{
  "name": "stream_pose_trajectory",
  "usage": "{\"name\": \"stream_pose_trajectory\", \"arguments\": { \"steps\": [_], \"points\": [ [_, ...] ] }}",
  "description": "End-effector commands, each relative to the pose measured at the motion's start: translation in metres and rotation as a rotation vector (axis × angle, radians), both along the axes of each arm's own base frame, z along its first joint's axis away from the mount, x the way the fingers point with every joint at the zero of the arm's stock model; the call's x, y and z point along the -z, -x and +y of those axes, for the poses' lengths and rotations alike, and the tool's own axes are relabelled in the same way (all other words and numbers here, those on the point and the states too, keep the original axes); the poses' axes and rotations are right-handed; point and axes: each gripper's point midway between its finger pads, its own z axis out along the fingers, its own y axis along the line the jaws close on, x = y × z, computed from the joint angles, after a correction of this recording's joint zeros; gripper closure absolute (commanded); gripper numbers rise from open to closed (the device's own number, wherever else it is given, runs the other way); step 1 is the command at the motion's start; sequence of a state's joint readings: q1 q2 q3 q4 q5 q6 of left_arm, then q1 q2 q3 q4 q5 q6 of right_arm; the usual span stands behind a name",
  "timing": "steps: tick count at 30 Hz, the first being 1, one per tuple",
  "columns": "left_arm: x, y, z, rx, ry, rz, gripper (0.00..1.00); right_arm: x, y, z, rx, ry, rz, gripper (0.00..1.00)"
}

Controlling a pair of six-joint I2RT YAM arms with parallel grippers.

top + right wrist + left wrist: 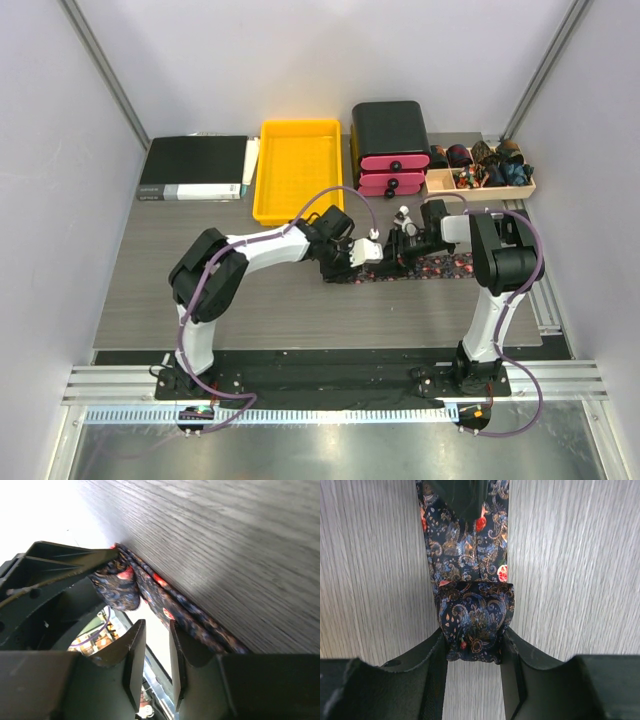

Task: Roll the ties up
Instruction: Roll the tie at the center of the board.

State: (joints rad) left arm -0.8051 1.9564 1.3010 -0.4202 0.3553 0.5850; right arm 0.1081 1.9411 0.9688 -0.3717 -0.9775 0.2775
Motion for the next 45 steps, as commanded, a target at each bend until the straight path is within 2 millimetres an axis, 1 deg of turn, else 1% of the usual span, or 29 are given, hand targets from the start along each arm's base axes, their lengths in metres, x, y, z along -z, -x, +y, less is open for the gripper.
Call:
{"name": "stream_pose_trajectory", "arguments": {
  "steps": [1,2,3,4,5,7,8,9,10,11,12,13,14,15,16,17,18,19,20,23,24,26,28,30,32,35,39,43,45],
  "points": [
    [0.02,0.016,0.043,-0.034,-0.213,0.077,0.9,0.013,-0.001,-0.009,-0.006,0.09,-0.026,0.7],
    [0.017,0.016,0.044,-0.036,-0.228,0.086,0.89,0.019,0.002,-0.011,-0.008,0.098,-0.006,0.72],
    [0.018,0.018,0.047,-0.04,-0.256,0.099,0.89,0.021,0.004,-0.011,-0.009,0.1,0.0,0.72],
    [0.012,0.013,0.042,-0.038,-0.254,0.094,0.89,0.022,0.01,-0.011,-0.01,0.091,0.016,0.73],
    [0.01,0.018,0.047,-0.038,-0.286,0.125,0.89,0.019,0.01,-0.009,-0.005,0.077,0.014,0.73],
    [0.008,0.016,0.044,-0.026,-0.29,0.125,0.88,0.009,0.008,-0.002,0.022,0.019,0.01,0.73],
    [0.008,0.02,0.045,-0.008,-0.308,0.129,0.87,-0.001,0.004,0.001,0.036,-0.003,-0.018,0.73],
    [0.01,0.021,0.045,0.003,-0.321,0.127,0.87,-0.003,0.008,0.002,0.054,-0.018,-0.013,0.72],
    [0.01,0.021,0.044,0.011,-0.327,0.127,0.86,-0.012,-0.003,0.007,0.096,-0.055,-0.031,0.7],
    [0.011,0.022,0.044,0.017,-0.331,0.131,0.86,-0.019,-0.007,0.01,0.11,-0.071,-0.06,0.69],
    [0.012,0.022,0.044,0.015,-0.336,0.141,0.85,-0.023,-0.012,0.014,0.123,-0.094,-0.102,0.69],
    [0.013,0.022,0.044,0.015,-0.336,0.141,0.85,-0.028,-0.013,0.02,0.141,-0.111,-0.084,0.69],
    [0.014,0.022,0.044,0.018,-0.336,0.142,0.85,-0.032,-0.014,0.024,0.151,-0.124,-0.09,0.69],
    [0.016,0.023,0.044,0.02,-0.337,0.145,0.85,-0.035,-0.019,0.027,0.16,-0.147,-0.135,0.69],
    [0.016,0.024,0.043,0.021,-0.333,0.147,0.85,-0.039,-0.02,0.032,0.193,-0.166,-0.103,0.69],
    [0.016,0.024,0.044,0.024,-0.331,0.148,0.85,-0.037,-0.015,0.038,0.19,-0.174,-0.095,0.69],
    [0.017,0.025,0.044,0.027,-0.33,0.148,0.85,-0.04,-0.019,0.042,0.192,-0.192,-0.131,0.69],
    [0.016,0.024,0.043,0.025,-0.324,0.147,0.85,-0.041,-0.018,0.046,0.191,-0.2,-0.127,0.69],
    [0.018,0.025,0.045,0.028,-0.328,0.15,0.85,-0.039,-0.014,0.052,0.191,-0.207,-0.099,0.69],
    [0.018,0.026,0.043,0.029,-0.317,0.153,0.85,-0.037,-0.015,0.063,0.192,-0.229,-0.101,0.69],
    [0.018,0.025,0.043,0.026,-0.315,0.153,0.85,-0.032,-0.014,0.065,0.195,-0.232,-0.086,0.69],
    [0.019,0.025,0.043,0.025,-0.315,0.154,0.85,-0.031,-0.014,0.072,0.191,-0.24,-0.09,0.68],
    [0.02,0.024,0.043,0.022,-0.314,0.156,0.85,-0.023,-0.012,0.075,0.184,-0.231,-0.074,0.67],
    [0.02,0.023,0.044,0.019,-0.314,0.156,0.85,-0.018,-0.01,0.077,0.175,-0.224,-0.068,0.66],
    [0.019,0.023,0.043,0.019,-0.309,0.156,0.85,-0.011,-0.006,0.077,0.17,-0.211,-0.048,0.65],
    [0.02,0.022,0.044,0.016,-0.305,0.159,0.85,-0.005,-0.001,0.075,0.157,-0.185,-0.041,0.62],
    [0.021,0.022,0.043,0.017,-0.302,0.162,0.85,0.002,0.003,0.073,0.138,-0.146,-0.054,0.61],
    [0.021,0.021,0.042,0.013,-0.293,0.164,0.84,0.008,0.008,0.079,0.108,-0.12,-0.043,0.64],
    [0.021,0.021,0.041,0.011,-0.289,0.167,0.83,0.012,0.01,0.08,0.099,-0.115,-0.032,0.72]
  ]
}}
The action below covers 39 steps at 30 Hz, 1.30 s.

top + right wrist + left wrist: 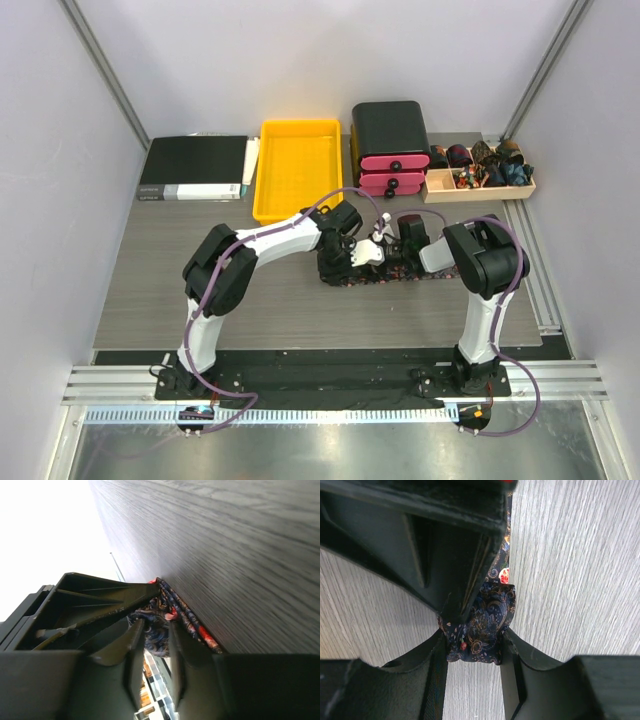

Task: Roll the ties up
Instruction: Roll the tie at the center of the board.

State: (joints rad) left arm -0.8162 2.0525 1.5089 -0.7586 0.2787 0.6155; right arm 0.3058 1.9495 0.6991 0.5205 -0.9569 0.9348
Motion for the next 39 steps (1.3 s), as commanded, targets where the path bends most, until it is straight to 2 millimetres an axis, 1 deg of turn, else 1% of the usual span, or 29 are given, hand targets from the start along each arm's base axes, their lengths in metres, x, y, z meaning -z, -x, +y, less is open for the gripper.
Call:
{"name": "stream_pose_trajectory", "arguments": {
  "steps": [1,3,4,6,9,11,15,18,19,20,21,22,24,28,33,37,39],
  "points": [
    [0.02,0.013,0.019,-0.003,-0.073,0.075,0.83,0.016,0.007,0.005,-0.027,0.066,-0.003,0.8],
    [0.018,0.011,0.018,-0.006,-0.064,0.068,0.83,0.017,0.007,0.006,-0.033,0.068,-0.004,0.89],
    [0.018,0.011,0.019,-0.009,-0.061,0.072,0.82,0.018,0.007,0.005,-0.037,0.073,-0.003,0.95],
    [0.017,0.009,0.019,-0.019,-0.056,0.069,0.81,0.018,0.006,0.005,-0.039,0.072,-0.003,0.99],
    [0.017,0.008,0.019,-0.032,-0.043,0.072,0.8,0.02,0.004,0.004,-0.033,0.08,-0.006,0.99],
    [0.016,0.007,0.02,-0.04,-0.034,0.071,0.82,0.019,0.002,0.002,-0.023,0.081,-0.004,0.99],
    [0.017,0.005,0.023,-0.047,-0.04,0.069,0.86,0.01,-0.007,-0.003,0.0,0.071,-0.033,0.99],
    [0.016,0.004,0.022,-0.056,-0.029,0.069,0.88,0.0,-0.01,-0.001,-0.01,0.044,-0.043,0.99],
    [0.016,0.002,0.021,-0.058,-0.027,0.065,0.89,-0.003,-0.009,-0.001,-0.017,0.037,-0.037,0.87],
    [0.016,0.002,0.022,-0.061,-0.03,0.067,0.89,-0.005,-0.007,-0.001,-0.021,0.035,-0.031,0.79],
    [0.017,0.002,0.022,-0.061,-0.031,0.067,0.9,-0.005,-0.005,-0.003,-0.021,0.045,-0.031,0.66],
    [0.018,0.002,0.023,-0.062,-0.034,0.068,0.9,-0.012,-0.005,-0.004,-0.018,0.05,-0.057,0.62],
    [0.018,0.003,0.023,-0.061,-0.034,0.071,0.9,-0.013,0.0,-0.006,-0.022,0.059,-0.053,0.58],
    [0.017,0.002,0.022,-0.063,-0.028,0.07,0.9,-0.008,0.009,-0.009,-0.023,0.07,-0.025,0.58],
    [0.019,0.002,0.02,-0.063,-0.027,0.073,0.9,0.001,0.014,-0.006,-0.04,0.079,-0.011,0.59],
    [0.018,0.003,0.02,-0.066,-0.024,0.078,0.9,0.006,0.011,-0.003,-0.043,0.087,-0.014,0.61],
    [0.018,0.003,0.02,-0.064,-0.024,0.079,0.9,0.003,0.008,-0.001,-0.044,0.079,-0.022,0.62]
  ]
}}
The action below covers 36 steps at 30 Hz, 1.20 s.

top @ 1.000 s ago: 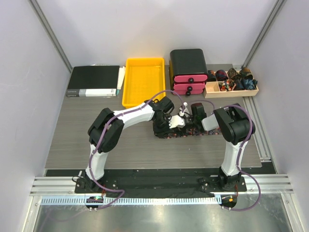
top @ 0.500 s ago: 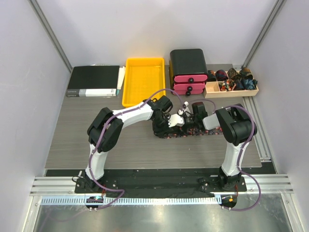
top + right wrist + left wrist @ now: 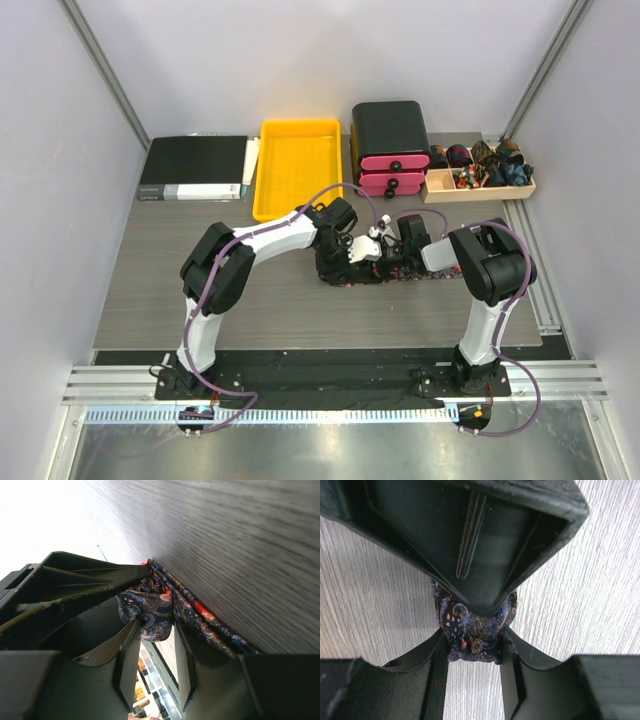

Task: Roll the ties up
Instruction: Roll the tie at the center of the board.

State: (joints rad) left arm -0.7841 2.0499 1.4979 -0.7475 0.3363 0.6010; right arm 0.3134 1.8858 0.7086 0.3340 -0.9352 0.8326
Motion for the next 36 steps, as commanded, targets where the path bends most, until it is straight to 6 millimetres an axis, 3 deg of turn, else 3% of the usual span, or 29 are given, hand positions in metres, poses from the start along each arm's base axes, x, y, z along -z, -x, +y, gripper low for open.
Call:
{"name": "stream_pose_trajectory", "arguments": {
  "steps": [1,3,6,8,10,14,20,21,24,31,33,36],
  "points": [
    [0.019,0.005,0.018,-0.032,-0.065,0.038,0.9,0.001,-0.006,0.005,-0.014,0.008,-0.04,0.64],
    [0.019,0.006,0.018,-0.03,-0.066,0.039,0.9,-0.002,-0.01,0.006,-0.012,0.006,-0.06,0.69],
    [0.019,0.006,0.018,-0.028,-0.062,0.04,0.89,-0.008,-0.014,0.008,-0.022,-0.003,-0.077,0.94],
    [0.019,0.007,0.018,-0.026,-0.061,0.041,0.89,-0.01,-0.017,0.008,-0.022,-0.001,-0.095,0.99],
    [0.019,0.007,0.018,-0.028,-0.058,0.039,0.88,-0.011,-0.02,0.008,-0.024,0.002,-0.115,0.99],
    [0.016,0.005,0.018,-0.037,-0.046,0.041,0.85,0.01,-0.015,0.002,-0.045,0.065,-0.104,0.99],
    [-0.009,-0.006,0.013,-0.101,0.102,0.035,0.54,0.046,-0.003,-0.007,-0.074,0.125,-0.031,0.99],
    [-0.027,-0.007,0.009,-0.1,0.173,0.024,0.52,0.048,-0.003,-0.008,-0.072,0.128,-0.027,0.99],
    [-0.042,-0.003,0.017,-0.137,0.293,-0.014,0.39,0.049,-0.004,-0.01,-0.08,0.144,-0.032,0.99],
    [-0.063,0.008,0.008,-0.152,0.579,-0.064,0.28,0.061,0.002,-0.014,-0.102,0.17,0.016,0.99],
    [-0.059,0.011,0.006,-0.161,0.63,-0.08,0.18,0.066,0.004,-0.017,-0.103,0.176,0.033,0.99],
    [-0.057,0.0,-0.002,-0.165,0.681,-0.15,0.16,0.069,0.006,-0.02,-0.104,0.179,0.059,0.99]
  ]
}}
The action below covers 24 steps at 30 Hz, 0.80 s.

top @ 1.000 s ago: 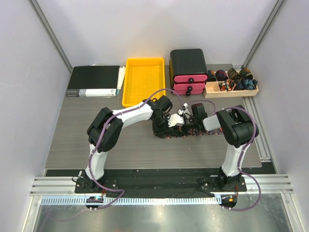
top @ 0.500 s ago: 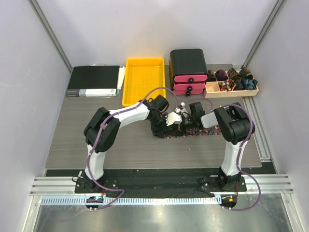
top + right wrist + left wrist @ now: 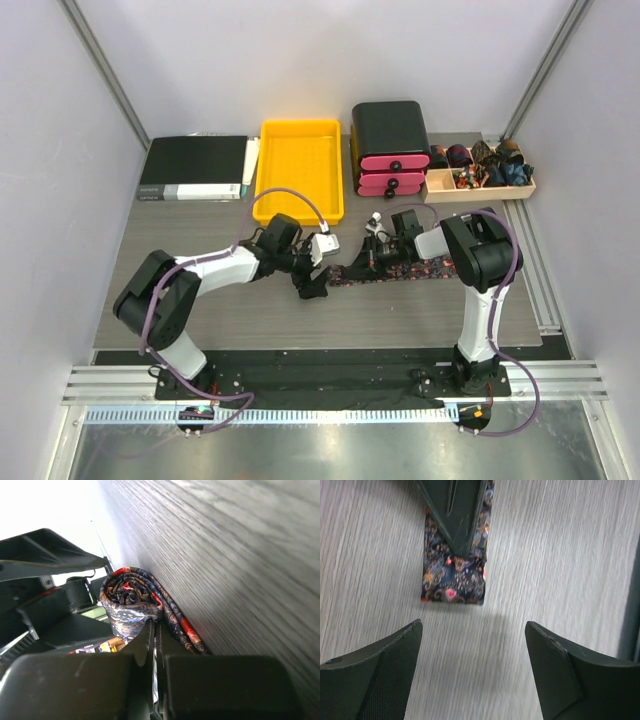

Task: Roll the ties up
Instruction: Roll the tie at the center of the board.

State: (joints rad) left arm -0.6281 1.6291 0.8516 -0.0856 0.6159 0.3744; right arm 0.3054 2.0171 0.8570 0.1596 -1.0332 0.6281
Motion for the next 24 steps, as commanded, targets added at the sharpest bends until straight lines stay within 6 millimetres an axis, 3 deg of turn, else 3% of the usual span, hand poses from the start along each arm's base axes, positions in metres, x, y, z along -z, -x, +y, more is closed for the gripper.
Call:
{"name": "stream_pose_trajectory", "arguments": {
  "steps": [1,9,16,21,23,24],
  "points": [
    [-0.03,-0.027,-0.036,0.008,0.214,-0.179,0.16,0.054,0.01,-0.023,0.036,0.196,0.062,0.99],
    [-0.008,-0.034,-0.045,0.044,0.208,-0.235,0.19,0.056,0.009,-0.022,0.024,0.181,0.089,0.99],
    [0.016,-0.019,-0.051,0.096,0.156,-0.207,0.35,0.064,0.012,-0.032,0.035,0.198,0.125,0.99],
    [0.022,-0.015,-0.049,0.126,0.101,-0.219,0.56,0.063,0.011,-0.034,0.03,0.198,0.126,0.99],
    [0.036,-0.007,-0.04,0.139,0.011,-0.172,0.68,0.054,0.01,-0.032,0.024,0.177,0.114,0.99],
    [0.029,-0.013,-0.045,0.159,-0.003,-0.192,0.71,0.051,0.008,-0.031,0.026,0.174,0.103,0.95]
  ]
}}
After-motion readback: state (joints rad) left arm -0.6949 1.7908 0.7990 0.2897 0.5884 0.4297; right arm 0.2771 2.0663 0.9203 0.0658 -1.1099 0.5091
